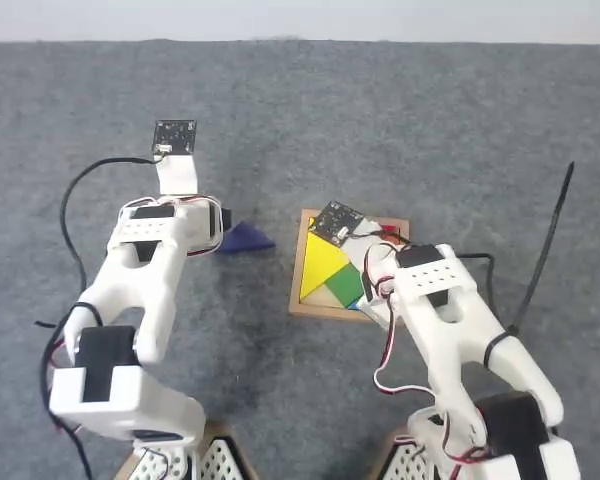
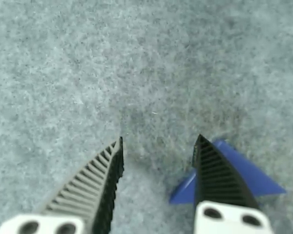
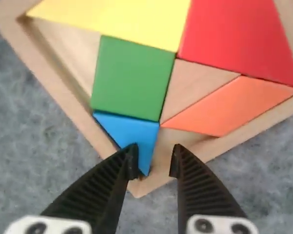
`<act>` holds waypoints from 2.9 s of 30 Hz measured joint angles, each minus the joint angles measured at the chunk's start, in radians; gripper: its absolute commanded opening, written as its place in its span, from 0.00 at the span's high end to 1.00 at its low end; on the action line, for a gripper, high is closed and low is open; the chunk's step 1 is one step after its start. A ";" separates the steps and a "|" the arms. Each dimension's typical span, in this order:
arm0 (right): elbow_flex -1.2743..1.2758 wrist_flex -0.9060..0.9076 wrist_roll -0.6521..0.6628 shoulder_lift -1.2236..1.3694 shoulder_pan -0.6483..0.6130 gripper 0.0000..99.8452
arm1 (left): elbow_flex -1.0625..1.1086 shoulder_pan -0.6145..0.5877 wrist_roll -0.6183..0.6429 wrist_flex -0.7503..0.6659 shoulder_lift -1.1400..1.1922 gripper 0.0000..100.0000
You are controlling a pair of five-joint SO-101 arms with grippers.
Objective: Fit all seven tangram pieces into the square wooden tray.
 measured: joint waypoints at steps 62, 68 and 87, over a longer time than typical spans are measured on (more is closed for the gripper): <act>-0.017 -0.044 0.420 0.018 0.040 0.86 | 0.000 0.015 0.000 0.000 0.000 0.78; -0.026 -0.057 0.379 0.025 0.057 0.86 | 0.000 0.015 0.000 0.000 0.000 0.78; -0.152 -0.003 0.249 0.178 0.040 0.93 | 0.000 0.015 0.000 0.000 0.000 0.78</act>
